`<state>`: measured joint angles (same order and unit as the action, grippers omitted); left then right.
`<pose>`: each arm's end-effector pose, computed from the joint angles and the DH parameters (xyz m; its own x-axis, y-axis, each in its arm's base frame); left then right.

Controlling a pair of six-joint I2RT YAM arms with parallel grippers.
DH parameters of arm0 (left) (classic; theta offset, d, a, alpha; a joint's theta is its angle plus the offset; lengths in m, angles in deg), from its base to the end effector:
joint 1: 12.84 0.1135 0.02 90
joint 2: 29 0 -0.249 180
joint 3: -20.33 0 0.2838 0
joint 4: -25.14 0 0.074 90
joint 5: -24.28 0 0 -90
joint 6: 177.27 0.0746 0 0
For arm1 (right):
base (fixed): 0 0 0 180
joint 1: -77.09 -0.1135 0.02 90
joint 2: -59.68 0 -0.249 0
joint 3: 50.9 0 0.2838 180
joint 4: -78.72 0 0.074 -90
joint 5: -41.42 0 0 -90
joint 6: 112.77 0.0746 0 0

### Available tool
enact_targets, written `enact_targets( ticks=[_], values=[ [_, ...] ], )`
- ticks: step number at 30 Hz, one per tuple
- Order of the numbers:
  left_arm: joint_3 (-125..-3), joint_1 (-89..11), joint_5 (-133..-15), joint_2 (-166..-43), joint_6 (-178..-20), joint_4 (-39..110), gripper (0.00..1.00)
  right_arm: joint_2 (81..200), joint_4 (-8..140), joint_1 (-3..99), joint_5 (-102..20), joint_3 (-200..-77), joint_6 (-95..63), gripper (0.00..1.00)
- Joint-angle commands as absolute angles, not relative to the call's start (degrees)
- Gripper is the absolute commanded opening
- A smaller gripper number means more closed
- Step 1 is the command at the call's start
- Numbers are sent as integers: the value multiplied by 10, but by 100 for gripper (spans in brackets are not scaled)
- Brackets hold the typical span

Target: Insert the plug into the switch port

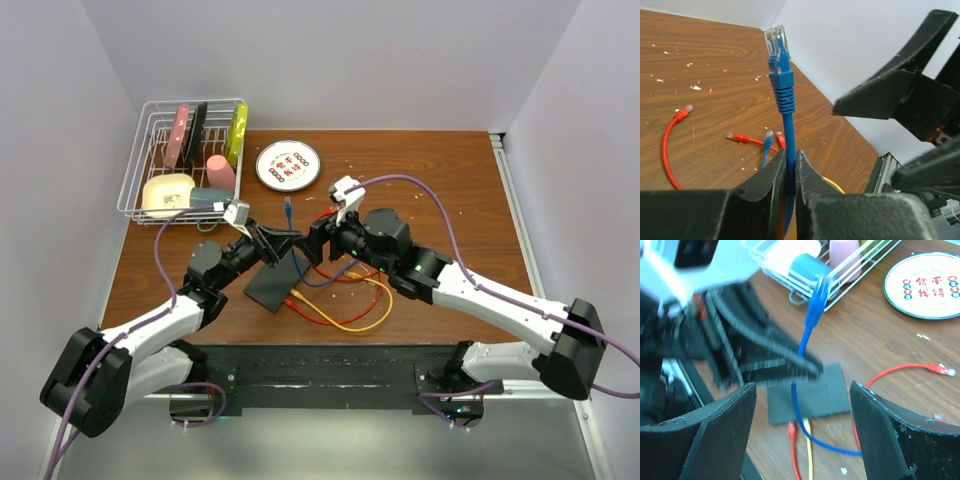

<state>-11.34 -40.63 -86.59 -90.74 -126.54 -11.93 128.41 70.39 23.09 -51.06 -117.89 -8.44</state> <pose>0.2445 -0.1589 0.2081 -0.3903 -0.4629 -0.7959 0.6477 0.4764 -0.5946 0.2140 0.2890 0.3110 -0.2934 0.0168 -0.9558 -0.7334 0.6374 0.2364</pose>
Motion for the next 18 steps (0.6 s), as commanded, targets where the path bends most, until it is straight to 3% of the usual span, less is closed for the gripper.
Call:
enact_targets(
  ticks=[1,7,9,18],
  values=[
    [-113,-421,-809,-882,-1236,-110,0,1317,777,237,-537,-1200,-27,77],
    [-105,-425,-804,-860,-1233,-105,0,1325,869,273,-505,-1163,41,73],
    [-103,-426,-799,-857,-1234,-105,0,1332,905,282,-488,-1152,53,66],
    [-104,-426,-801,-860,-1231,-102,0,1374,961,289,-437,-1167,83,61]
  ],
)
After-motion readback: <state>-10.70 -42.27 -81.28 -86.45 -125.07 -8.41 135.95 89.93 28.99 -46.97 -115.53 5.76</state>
